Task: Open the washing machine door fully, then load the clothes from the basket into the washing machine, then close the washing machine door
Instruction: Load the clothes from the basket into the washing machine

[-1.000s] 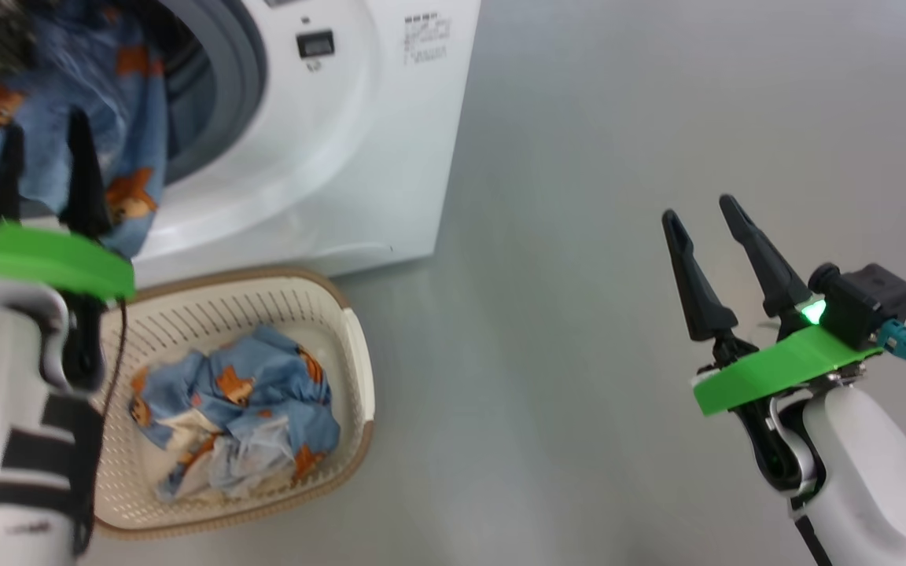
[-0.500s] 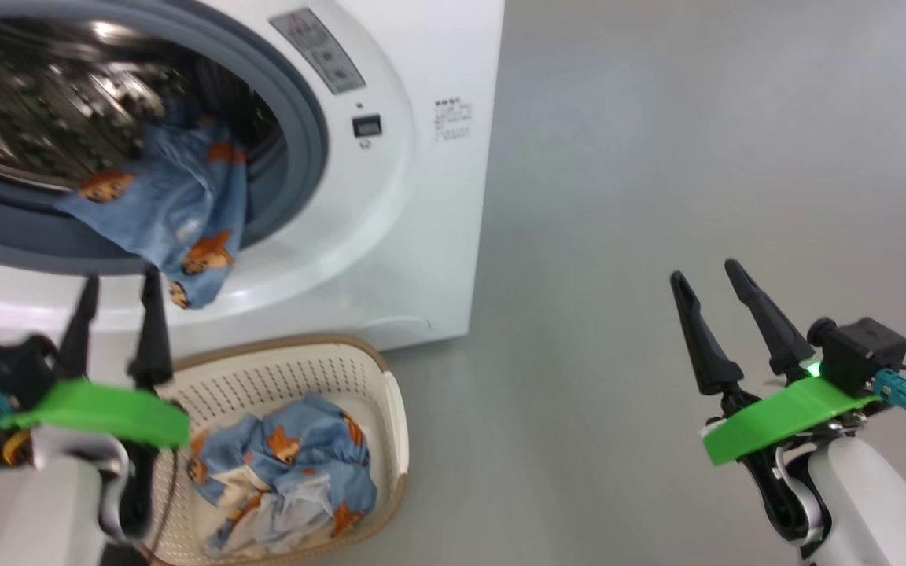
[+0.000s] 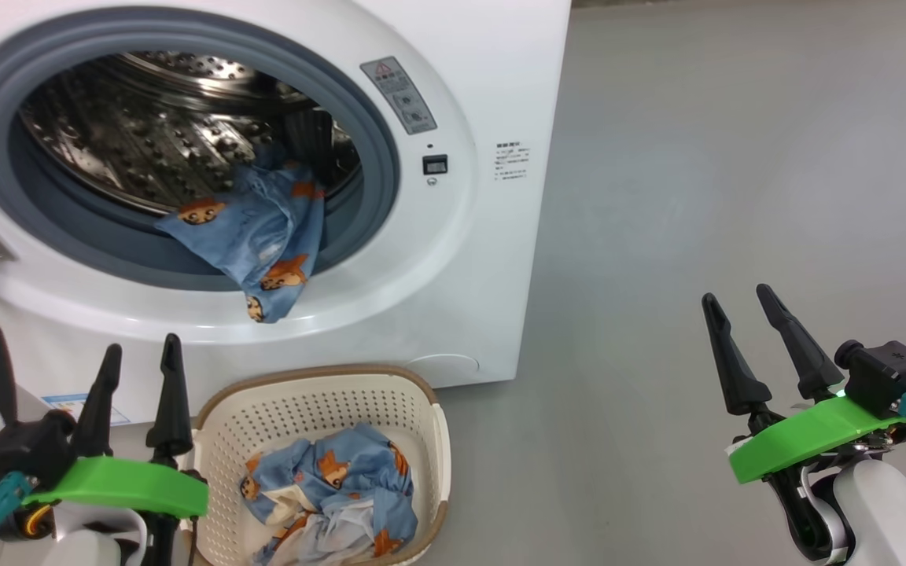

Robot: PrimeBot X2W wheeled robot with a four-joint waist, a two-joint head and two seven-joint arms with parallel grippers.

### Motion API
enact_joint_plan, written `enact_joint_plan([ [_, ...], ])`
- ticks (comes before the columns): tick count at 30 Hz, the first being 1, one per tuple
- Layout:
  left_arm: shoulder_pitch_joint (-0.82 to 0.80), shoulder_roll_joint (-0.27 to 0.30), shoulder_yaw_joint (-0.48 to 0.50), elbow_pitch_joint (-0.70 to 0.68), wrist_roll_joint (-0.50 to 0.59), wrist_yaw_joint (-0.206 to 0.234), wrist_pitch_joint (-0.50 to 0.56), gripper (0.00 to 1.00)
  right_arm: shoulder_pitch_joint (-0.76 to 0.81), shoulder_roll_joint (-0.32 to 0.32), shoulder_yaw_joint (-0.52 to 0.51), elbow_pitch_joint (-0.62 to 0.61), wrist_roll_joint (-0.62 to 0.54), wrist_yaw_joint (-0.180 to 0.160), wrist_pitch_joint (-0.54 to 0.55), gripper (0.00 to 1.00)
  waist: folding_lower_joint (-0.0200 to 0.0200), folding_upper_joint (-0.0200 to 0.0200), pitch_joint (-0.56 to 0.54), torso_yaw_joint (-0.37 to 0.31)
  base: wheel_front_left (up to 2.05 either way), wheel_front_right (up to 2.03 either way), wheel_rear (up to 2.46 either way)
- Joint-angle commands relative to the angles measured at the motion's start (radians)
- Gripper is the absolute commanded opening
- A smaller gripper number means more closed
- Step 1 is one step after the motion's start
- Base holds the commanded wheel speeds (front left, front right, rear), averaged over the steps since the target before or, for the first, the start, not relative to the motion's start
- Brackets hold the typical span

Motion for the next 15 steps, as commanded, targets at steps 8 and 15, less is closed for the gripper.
enact_joint_plan([
  [8,0.035,-0.015,0.076,-0.067,0.028,-0.002,-0.006,1.00,0.008,-0.017,-0.001,-0.035,-0.002,0.005,-0.008,1.00,0.0000,0.0000,-0.014,0.010,0.00,0.00,0.00],
  [15,0.045,-0.024,0.076,-0.082,0.032,-0.002,-0.006,1.00,0.006,-0.021,0.006,-0.037,-0.003,0.005,-0.008,1.00,0.0000,0.0000,-0.010,0.009,0.00,0.00,0.00],
])
